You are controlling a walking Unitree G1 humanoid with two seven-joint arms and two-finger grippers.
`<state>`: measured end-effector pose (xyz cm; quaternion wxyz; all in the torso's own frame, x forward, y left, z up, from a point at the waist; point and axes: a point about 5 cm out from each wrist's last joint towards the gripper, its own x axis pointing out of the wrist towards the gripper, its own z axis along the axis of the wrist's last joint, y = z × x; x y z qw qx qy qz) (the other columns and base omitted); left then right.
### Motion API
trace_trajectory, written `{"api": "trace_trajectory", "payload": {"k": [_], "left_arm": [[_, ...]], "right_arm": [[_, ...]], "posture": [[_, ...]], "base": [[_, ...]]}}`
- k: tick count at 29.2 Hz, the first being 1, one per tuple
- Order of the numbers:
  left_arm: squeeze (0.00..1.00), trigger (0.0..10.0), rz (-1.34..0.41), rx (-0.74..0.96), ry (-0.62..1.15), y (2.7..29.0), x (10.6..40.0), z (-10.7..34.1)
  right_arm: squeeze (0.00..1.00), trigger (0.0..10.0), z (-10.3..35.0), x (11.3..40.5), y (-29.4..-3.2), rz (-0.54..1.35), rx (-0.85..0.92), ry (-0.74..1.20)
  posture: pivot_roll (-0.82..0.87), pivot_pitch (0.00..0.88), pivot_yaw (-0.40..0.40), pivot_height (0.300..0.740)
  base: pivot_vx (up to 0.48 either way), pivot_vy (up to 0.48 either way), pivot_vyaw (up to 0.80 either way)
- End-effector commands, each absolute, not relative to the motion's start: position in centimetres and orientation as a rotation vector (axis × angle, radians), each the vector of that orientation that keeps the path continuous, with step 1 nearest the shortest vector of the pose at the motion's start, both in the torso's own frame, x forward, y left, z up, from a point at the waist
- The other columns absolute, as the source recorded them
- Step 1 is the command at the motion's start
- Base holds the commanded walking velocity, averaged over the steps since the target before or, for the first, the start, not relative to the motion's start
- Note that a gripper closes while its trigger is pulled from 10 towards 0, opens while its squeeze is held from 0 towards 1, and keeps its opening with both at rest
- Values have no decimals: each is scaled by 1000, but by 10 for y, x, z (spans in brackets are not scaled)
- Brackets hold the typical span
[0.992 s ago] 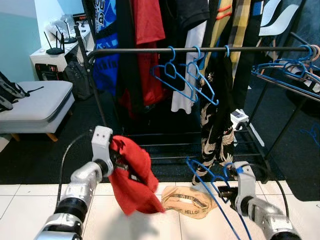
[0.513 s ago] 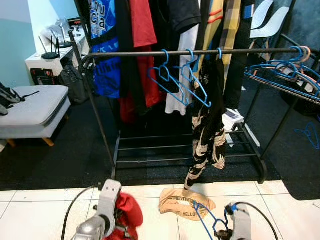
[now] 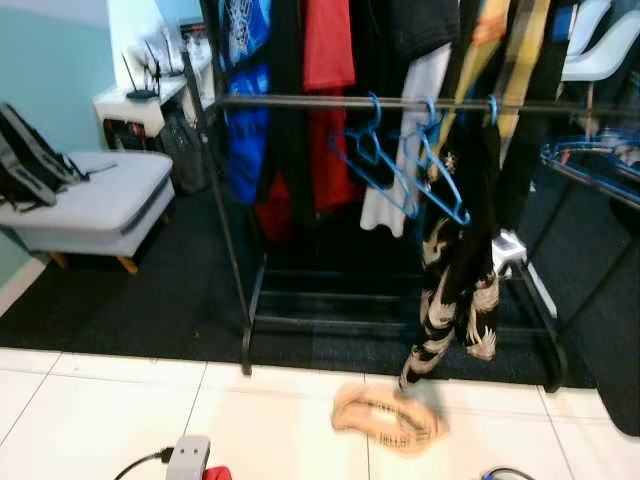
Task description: Hang hanger
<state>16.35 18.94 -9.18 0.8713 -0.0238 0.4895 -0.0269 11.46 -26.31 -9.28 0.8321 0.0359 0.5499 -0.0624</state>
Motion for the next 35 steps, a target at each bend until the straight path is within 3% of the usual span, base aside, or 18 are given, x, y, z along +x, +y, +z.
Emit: {"api": "trace_trajectory", "payload": {"k": [1, 35], "left_arm": [[0, 10000, -27, -52, 1069, 197, 153, -96], [0, 10000, -40, -61, 1085, 192, 148, -98]], "right_arm": [[0, 10000, -95, 118, -252, -114, 96, 1155], [0, 10000, -95, 123, -248, -80, 79, 1155]], "posture": [[18, 0, -5, 740], [21, 0, 0, 740]], "base": [[0, 0, 775], [0, 0, 775]]}}
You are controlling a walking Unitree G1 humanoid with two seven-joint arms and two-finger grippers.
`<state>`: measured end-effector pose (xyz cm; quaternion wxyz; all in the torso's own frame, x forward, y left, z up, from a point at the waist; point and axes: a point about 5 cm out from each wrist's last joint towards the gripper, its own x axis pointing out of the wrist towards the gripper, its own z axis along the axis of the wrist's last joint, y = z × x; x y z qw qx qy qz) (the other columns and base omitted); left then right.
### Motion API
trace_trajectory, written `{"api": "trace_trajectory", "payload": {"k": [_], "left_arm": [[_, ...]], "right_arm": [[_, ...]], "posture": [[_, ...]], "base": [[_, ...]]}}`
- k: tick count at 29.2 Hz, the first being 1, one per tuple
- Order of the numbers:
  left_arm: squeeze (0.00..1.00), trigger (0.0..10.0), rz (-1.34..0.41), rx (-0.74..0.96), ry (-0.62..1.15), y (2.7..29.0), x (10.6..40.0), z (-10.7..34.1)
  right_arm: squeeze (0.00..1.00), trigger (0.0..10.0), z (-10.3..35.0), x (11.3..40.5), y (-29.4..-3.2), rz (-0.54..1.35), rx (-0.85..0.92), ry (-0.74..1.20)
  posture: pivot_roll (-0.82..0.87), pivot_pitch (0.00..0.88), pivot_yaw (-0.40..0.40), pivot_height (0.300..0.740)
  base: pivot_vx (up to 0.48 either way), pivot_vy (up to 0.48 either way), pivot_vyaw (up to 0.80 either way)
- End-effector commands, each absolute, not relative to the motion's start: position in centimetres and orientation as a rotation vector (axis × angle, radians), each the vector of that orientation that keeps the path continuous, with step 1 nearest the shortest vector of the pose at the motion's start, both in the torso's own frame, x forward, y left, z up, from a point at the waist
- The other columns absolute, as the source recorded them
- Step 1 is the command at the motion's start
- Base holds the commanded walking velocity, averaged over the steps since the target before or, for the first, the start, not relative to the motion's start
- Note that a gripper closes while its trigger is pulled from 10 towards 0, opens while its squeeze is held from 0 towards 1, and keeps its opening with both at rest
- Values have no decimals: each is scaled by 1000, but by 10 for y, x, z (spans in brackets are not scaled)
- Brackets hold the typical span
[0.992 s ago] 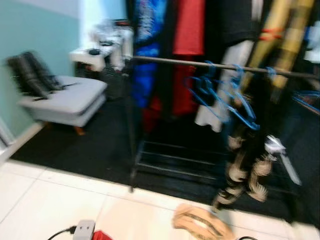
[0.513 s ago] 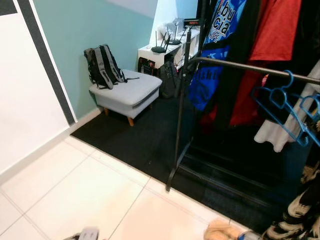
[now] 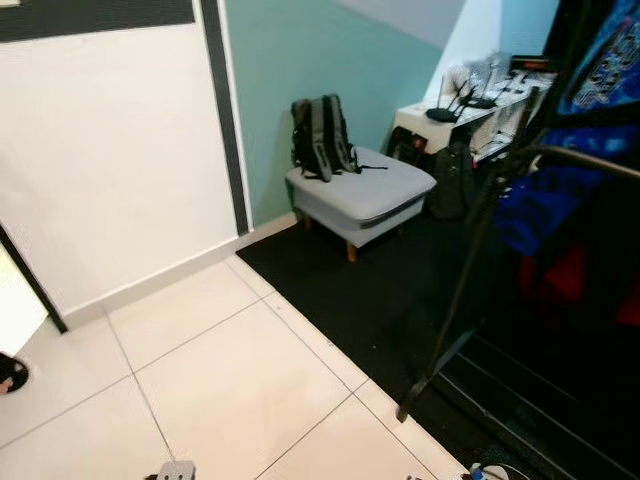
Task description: Hang hanger
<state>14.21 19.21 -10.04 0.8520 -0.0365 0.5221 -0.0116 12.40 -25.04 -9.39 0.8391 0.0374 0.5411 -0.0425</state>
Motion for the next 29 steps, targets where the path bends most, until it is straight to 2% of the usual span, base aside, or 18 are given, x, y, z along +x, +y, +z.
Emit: {"api": "trace_trajectory", "payload": {"k": [1, 29], "left_arm": [[0, 10000, -45, -59, 1086, 193, 149, -98], [0, 10000, -93, -31, 1098, 199, 150, -96]], "right_arm": [[0, 10000, -95, 123, -248, -78, 80, 1155], [0, 10000, -98, 121, -240, -65, 95, 1163]], "posture": [[21, 0, 1, 740], [17, 0, 18, 740]], "base": [[0, 0, 775], [0, 0, 775]]}}
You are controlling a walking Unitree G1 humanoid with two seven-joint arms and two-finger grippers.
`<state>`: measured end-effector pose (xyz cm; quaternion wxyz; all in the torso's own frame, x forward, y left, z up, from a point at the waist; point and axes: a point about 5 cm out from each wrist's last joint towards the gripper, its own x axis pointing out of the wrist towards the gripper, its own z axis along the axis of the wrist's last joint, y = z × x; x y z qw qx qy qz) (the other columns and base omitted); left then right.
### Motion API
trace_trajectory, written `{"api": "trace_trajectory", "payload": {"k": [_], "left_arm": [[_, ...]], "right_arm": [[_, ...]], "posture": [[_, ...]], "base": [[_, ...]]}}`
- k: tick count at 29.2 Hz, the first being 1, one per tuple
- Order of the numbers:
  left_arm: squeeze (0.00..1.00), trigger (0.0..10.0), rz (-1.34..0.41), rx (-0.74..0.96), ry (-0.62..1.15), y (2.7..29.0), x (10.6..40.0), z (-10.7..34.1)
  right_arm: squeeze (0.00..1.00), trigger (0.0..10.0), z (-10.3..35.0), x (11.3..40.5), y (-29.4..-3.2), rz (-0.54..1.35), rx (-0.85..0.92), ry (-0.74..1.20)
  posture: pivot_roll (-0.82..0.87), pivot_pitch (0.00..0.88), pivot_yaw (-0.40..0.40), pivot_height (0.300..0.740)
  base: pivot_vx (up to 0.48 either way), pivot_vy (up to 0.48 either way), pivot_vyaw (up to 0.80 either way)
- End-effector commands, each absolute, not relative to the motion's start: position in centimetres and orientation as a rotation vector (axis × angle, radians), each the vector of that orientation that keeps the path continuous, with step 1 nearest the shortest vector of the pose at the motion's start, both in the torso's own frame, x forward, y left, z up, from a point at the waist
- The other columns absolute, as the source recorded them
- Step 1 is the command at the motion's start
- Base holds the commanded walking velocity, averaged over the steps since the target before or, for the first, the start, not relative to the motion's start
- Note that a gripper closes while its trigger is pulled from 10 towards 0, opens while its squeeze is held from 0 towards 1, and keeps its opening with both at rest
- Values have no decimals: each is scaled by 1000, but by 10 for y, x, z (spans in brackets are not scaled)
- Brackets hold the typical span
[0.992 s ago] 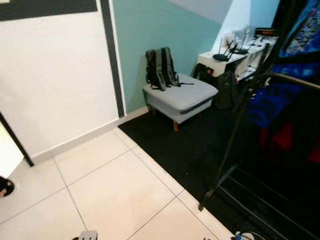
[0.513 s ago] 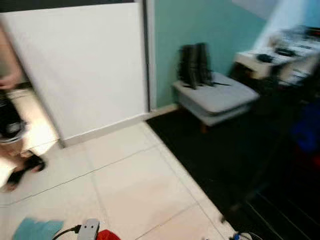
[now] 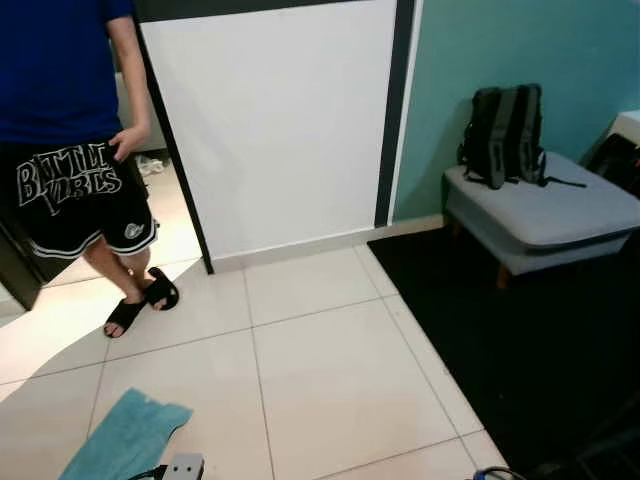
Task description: Hang hanger
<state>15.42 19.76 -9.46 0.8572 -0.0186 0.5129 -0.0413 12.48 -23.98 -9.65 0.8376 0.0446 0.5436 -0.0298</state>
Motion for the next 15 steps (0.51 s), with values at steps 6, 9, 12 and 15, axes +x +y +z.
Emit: {"api": "trace_trajectory", "payload": {"k": [6, 9, 12, 15], "left_arm": [[0, 10000, -99, -31, 1092, 199, 152, -95], [0, 10000, -110, -26, 1087, 200, 153, -94], [0, 10000, -114, -23, 1087, 201, 153, -94], [0, 10000, -117, -21, 1087, 202, 153, -94]], "right_arm": [[0, 10000, -97, 123, -238, -62, 96, 1154], [0, 10000, -97, 125, -237, -60, 100, 1148], [0, 10000, -98, 125, -236, -57, 100, 1148], [0, 10000, -98, 125, -235, -53, 100, 1150]], "posture": [[9, 0, 25, 740], [5, 0, 28, 740], [3, 0, 29, 740], [2, 0, 28, 740]], "base": [[0, 0, 775], [0, 0, 775], [0, 0, 775], [0, 0, 775]]}}
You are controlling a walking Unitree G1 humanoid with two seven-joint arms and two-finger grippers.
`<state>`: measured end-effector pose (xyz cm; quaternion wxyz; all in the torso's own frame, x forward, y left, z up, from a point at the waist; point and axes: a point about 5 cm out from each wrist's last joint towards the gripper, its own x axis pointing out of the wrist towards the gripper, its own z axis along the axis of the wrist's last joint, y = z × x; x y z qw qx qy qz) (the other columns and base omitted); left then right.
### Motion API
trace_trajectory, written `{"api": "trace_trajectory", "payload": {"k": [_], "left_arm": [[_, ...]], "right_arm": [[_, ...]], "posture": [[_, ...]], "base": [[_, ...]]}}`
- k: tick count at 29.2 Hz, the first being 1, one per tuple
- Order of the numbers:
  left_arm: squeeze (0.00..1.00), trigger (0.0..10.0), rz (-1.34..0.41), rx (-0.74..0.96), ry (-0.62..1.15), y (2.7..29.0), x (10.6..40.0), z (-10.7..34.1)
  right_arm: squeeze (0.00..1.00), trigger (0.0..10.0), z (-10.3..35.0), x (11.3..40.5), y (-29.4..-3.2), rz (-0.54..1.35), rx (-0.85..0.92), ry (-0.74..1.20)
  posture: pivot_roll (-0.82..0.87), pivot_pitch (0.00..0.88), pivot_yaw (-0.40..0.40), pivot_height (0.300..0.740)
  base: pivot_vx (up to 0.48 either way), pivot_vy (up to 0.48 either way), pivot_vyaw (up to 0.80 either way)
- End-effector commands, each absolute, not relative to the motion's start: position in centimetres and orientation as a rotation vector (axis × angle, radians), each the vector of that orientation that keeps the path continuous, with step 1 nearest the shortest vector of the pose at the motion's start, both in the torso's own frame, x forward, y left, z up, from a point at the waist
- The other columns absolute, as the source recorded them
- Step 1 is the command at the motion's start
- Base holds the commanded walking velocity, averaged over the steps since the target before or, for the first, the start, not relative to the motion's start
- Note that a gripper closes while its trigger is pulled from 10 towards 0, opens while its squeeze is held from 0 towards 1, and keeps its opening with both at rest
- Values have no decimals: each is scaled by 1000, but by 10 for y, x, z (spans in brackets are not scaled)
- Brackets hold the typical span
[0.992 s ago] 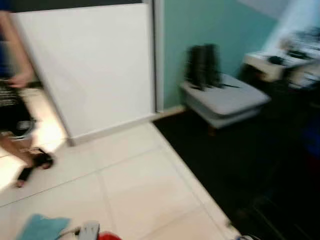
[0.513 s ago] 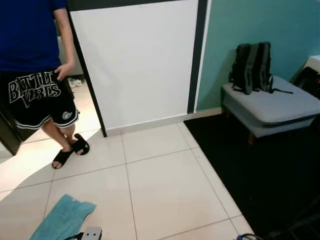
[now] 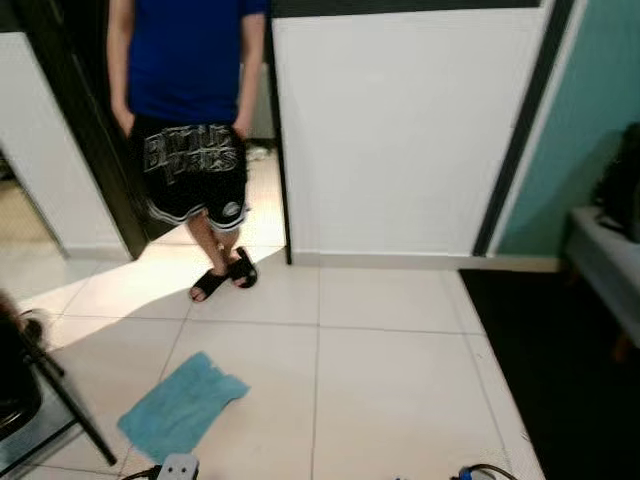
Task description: Hang hanger
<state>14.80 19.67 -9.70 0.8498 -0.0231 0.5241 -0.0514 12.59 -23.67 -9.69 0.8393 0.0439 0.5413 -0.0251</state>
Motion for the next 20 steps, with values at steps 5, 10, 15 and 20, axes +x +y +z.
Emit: {"api": "trace_trajectory", "payload": {"k": [5, 10, 15, 20], "left_arm": [[0, 10000, -129, -15, 1090, 202, 153, -94], [0, 10000, -141, -10, 1095, 202, 152, -94], [0, 10000, -149, -10, 1097, 201, 151, -95], [0, 10000, -148, -11, 1094, 201, 151, -94]], "right_arm": [[0, 10000, -98, 124, -235, -49, 95, 1154], [0, 10000, -98, 123, -235, -45, 93, 1158], [0, 10000, -98, 122, -235, -43, 93, 1160], [0, 10000, -98, 122, -236, -40, 91, 1162]], "posture": [[0, 0, 29, 740], [-4, 0, 32, 740], [-6, 0, 34, 740], [-4, 0, 33, 740]], "base": [[0, 0, 775], [0, 0, 775], [0, 0, 775], [0, 0, 775]]}}
